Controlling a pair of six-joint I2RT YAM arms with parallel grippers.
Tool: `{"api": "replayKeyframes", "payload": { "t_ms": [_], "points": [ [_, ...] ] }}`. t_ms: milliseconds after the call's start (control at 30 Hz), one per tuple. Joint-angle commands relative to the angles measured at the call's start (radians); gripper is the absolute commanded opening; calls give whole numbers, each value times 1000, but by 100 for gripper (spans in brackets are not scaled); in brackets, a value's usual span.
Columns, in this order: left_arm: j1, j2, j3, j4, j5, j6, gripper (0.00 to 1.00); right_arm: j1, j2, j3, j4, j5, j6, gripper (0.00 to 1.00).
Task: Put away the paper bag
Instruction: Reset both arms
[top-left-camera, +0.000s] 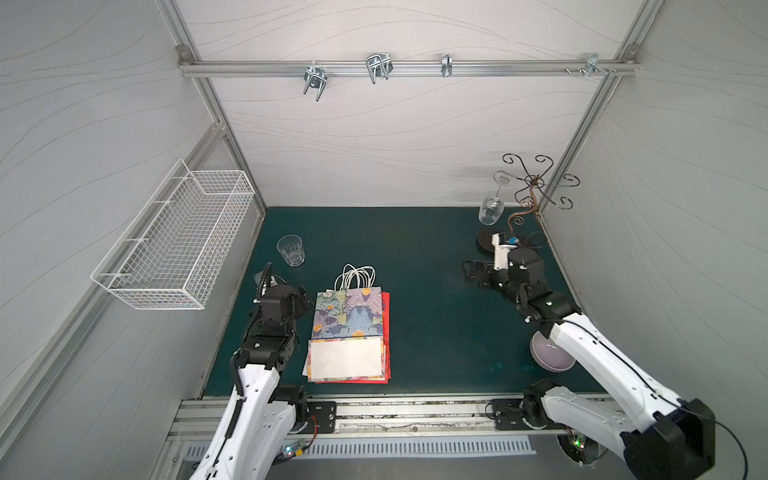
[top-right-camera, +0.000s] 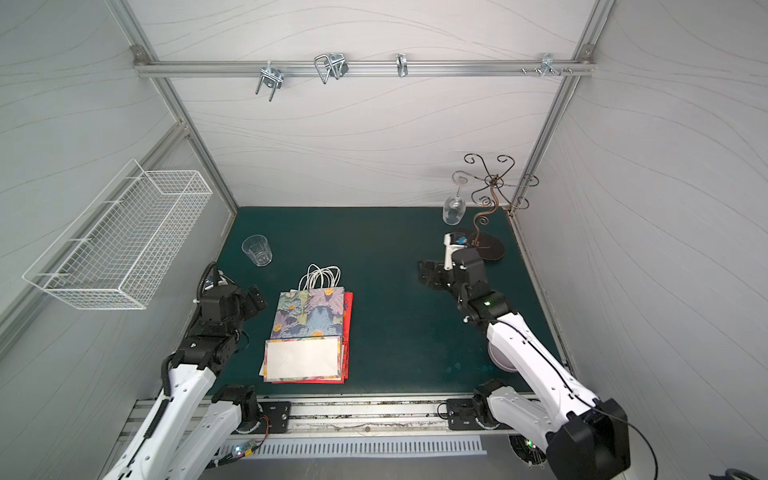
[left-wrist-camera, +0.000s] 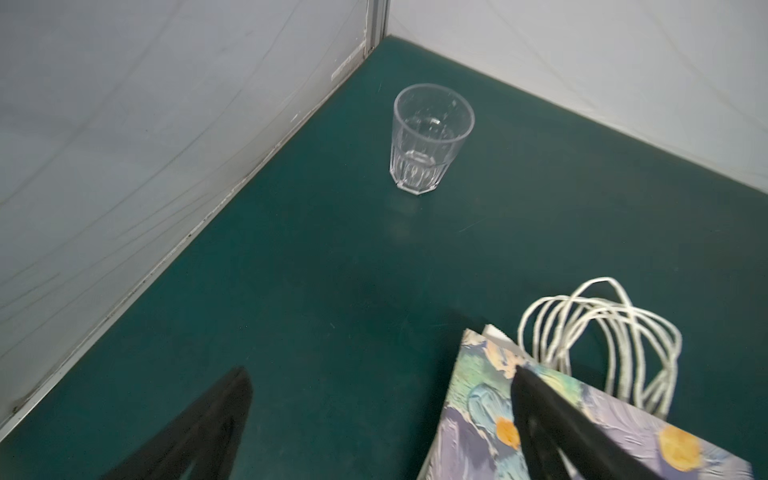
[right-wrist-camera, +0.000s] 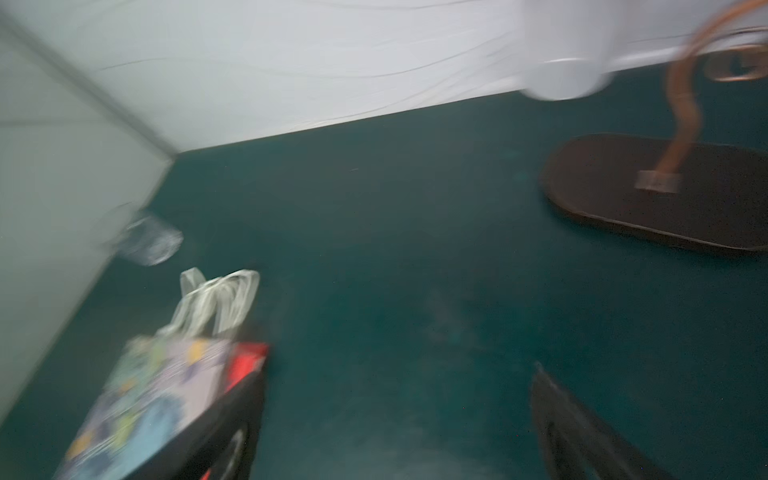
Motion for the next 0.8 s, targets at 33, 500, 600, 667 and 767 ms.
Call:
{"api": "replayKeyframes", "payload": {
  "t_ms": [33, 500, 600, 667, 767],
  "points": [
    [48, 59, -111, 419, 115, 186, 99, -180, 93, -140, 199, 36, -231, 99],
    [92, 541, -224, 1143, 315, 197, 99, -289, 554, -313, 1008, -203, -284, 99],
    [92, 655, -197, 1232, 388, 208, 99, -308, 555, -303, 989, -222, -264, 99],
    [92, 734, -191, 1299, 414, 222, 99, -308, 565, -306, 1016, -221, -264, 99],
    [92, 842, -158, 1357, 379, 212, 100, -308, 565, -303, 1006, -218, -265, 99]
  ]
}}
